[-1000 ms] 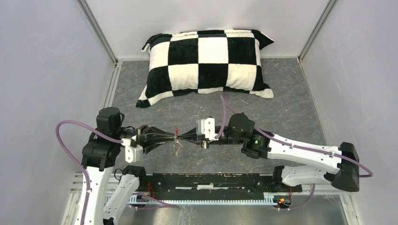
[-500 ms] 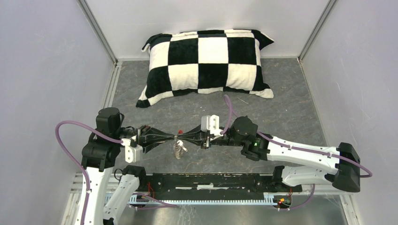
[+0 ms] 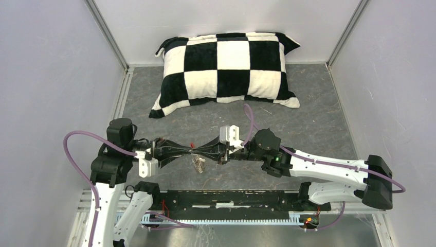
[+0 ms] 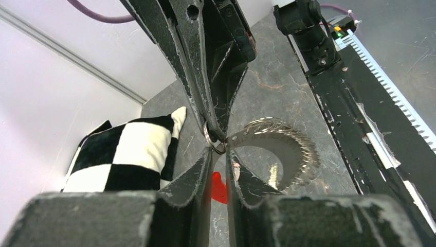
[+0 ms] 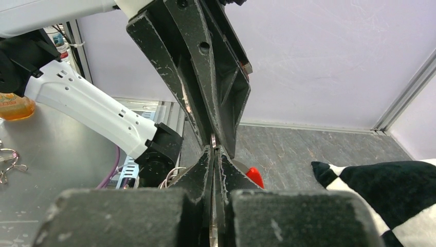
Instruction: Put the keys on the keyring
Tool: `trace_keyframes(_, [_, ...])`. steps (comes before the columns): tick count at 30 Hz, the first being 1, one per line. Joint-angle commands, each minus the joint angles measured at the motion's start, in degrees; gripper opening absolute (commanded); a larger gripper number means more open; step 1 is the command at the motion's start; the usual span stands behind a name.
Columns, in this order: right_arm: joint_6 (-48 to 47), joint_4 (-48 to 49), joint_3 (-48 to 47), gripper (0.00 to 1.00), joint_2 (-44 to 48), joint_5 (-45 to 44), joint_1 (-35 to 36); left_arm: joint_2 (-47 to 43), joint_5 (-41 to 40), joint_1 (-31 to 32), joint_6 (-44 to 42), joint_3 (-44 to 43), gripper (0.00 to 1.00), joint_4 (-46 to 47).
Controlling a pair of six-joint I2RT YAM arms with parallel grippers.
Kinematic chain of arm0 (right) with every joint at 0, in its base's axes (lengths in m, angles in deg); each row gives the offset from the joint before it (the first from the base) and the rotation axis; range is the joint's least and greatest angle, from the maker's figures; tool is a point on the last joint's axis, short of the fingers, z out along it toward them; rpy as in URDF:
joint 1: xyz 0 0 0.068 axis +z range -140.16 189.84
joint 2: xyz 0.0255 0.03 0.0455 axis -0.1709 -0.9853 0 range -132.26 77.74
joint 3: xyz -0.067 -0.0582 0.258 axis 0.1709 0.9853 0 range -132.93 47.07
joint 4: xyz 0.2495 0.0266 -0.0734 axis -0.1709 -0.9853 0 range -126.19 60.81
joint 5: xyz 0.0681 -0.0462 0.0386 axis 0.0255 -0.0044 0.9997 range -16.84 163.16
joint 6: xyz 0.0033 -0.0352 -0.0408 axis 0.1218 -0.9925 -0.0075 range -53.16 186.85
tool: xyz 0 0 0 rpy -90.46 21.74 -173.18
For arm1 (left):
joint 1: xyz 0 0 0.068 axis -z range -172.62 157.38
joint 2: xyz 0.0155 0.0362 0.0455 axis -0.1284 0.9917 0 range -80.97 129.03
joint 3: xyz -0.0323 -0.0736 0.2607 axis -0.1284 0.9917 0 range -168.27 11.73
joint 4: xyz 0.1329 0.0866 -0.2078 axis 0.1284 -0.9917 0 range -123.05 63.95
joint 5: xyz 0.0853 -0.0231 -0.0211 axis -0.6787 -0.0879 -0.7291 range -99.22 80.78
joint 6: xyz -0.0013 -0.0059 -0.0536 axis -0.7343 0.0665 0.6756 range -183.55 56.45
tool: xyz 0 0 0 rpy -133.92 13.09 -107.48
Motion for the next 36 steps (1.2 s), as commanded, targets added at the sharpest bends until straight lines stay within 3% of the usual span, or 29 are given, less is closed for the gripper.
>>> trace_keyframes(1, [0.5, 4.9, -0.7, 0.01, -0.1, -0.3, 0.8, -0.1, -2.1, 0.0, -1.4, 0.3, 0.22, 0.7])
trace_keyframes(3, [0.4, 4.7, -0.4, 0.01, 0.0, -0.3, 0.8, -0.1, -2.4, 0.0, 0.1, 0.1, 0.21, 1.7])
trace_keyframes(7, [0.3, 4.6, -0.5, 0.01, -0.1, 0.1, 0.8, -0.1, -1.8, 0.0, 1.2, 0.0, 0.08, 2.5])
trace_keyframes(12, [0.3, 4.3, -0.5, 0.01, -0.2, 0.1, 0.9, 0.2, 0.5, 0.0, 2.7, -0.6, 0.07, 2.5])
trace_keyframes(23, [-0.7, 3.4, 0.1, 0.01, 1.0, -1.9, 0.9, -3.7, -1.6, 0.0, 3.9, 1.6, 0.29, 2.7])
trace_keyframes(27, [-0.7, 3.2, 0.1, 0.01, 1.0, -1.9, 0.9, -3.5, -1.6, 0.0, 4.0, 1.6, 0.33, 2.6])
trace_keyframes(29, [-0.7, 3.2, 0.2, 0.01, 1.0, -2.1, 0.9, -3.0, -1.7, 0.0, 4.5, 1.0, 0.41, 2.6])
trace_keyframes(36, [-1.0, 3.1, 0.5, 0.01, 1.1, -2.8, 0.9, -2.5, -1.9, 0.0, 5.4, -0.3, 0.34, 2.6])
